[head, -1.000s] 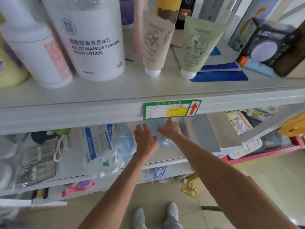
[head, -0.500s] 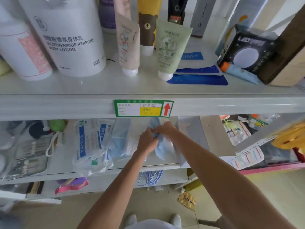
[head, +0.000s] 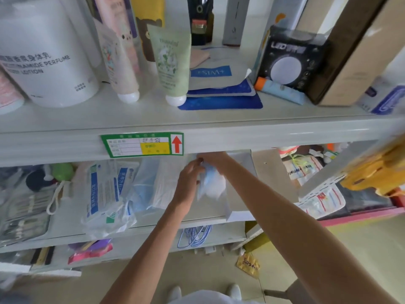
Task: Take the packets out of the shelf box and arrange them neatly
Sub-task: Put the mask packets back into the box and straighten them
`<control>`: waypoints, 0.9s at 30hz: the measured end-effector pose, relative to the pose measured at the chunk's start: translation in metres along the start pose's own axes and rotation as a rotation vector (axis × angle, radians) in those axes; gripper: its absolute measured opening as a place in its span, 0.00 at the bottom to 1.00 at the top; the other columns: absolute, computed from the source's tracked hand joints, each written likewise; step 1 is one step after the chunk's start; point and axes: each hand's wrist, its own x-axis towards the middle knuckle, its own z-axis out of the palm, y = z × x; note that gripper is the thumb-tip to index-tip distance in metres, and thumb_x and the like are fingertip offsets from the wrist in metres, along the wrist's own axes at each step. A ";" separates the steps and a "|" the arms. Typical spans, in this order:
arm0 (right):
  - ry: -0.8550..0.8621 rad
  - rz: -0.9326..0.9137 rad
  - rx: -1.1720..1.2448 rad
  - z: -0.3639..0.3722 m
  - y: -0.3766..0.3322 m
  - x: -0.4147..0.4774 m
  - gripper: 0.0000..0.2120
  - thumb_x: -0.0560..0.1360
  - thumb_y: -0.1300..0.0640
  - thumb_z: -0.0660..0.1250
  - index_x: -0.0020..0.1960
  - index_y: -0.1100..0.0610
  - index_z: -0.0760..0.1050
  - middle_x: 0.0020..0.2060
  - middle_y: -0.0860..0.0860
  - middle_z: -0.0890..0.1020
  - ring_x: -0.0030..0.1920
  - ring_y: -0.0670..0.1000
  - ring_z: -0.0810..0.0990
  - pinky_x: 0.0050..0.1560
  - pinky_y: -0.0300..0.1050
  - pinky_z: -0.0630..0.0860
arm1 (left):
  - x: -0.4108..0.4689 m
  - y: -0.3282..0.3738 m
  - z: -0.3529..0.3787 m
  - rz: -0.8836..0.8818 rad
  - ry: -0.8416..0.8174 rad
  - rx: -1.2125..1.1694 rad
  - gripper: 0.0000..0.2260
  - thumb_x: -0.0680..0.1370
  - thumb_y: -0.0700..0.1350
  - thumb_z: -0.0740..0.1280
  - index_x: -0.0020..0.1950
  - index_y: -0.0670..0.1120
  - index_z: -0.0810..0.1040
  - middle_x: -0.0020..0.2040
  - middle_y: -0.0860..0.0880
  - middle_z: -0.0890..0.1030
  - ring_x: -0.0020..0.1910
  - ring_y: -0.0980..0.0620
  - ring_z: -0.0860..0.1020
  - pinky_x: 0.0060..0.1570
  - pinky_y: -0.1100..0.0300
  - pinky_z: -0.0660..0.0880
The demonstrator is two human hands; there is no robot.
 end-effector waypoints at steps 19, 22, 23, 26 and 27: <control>0.041 0.077 -0.241 -0.096 0.078 -0.040 0.17 0.70 0.53 0.70 0.55 0.61 0.76 0.45 0.57 0.75 0.37 0.55 0.74 0.34 0.41 0.68 | 0.003 -0.063 0.048 -0.049 0.036 0.413 0.04 0.76 0.47 0.69 0.42 0.50 0.78 0.38 0.50 0.85 0.33 0.54 0.85 0.36 0.58 0.75; 0.057 0.107 -0.250 -0.083 0.077 -0.031 0.17 0.72 0.58 0.67 0.59 0.64 0.73 0.46 0.59 0.74 0.40 0.56 0.74 0.33 0.41 0.68 | 0.005 -0.057 0.043 0.018 -0.005 0.488 0.05 0.75 0.45 0.67 0.39 0.51 0.78 0.39 0.51 0.85 0.35 0.55 0.85 0.35 0.60 0.73; 0.061 0.109 -0.251 -0.081 0.076 -0.028 0.18 0.72 0.58 0.68 0.60 0.65 0.73 0.47 0.59 0.74 0.42 0.57 0.75 0.36 0.42 0.70 | 0.005 -0.055 0.041 0.039 -0.012 0.524 0.05 0.75 0.45 0.67 0.39 0.52 0.77 0.39 0.52 0.85 0.37 0.54 0.85 0.36 0.60 0.73; 0.076 0.098 -0.272 -0.082 0.071 -0.017 0.23 0.73 0.59 0.69 0.65 0.65 0.71 0.48 0.59 0.75 0.45 0.58 0.76 0.42 0.44 0.72 | 0.005 -0.051 0.036 0.078 -0.040 0.587 0.06 0.75 0.44 0.68 0.39 0.52 0.78 0.42 0.52 0.86 0.40 0.52 0.85 0.40 0.62 0.75; 0.096 0.085 -0.293 -0.081 0.070 -0.013 0.23 0.73 0.59 0.69 0.65 0.65 0.71 0.46 0.58 0.75 0.43 0.57 0.76 0.40 0.43 0.72 | 0.005 -0.050 0.036 0.083 -0.051 0.596 0.05 0.76 0.44 0.68 0.40 0.51 0.78 0.42 0.52 0.86 0.40 0.52 0.85 0.40 0.65 0.74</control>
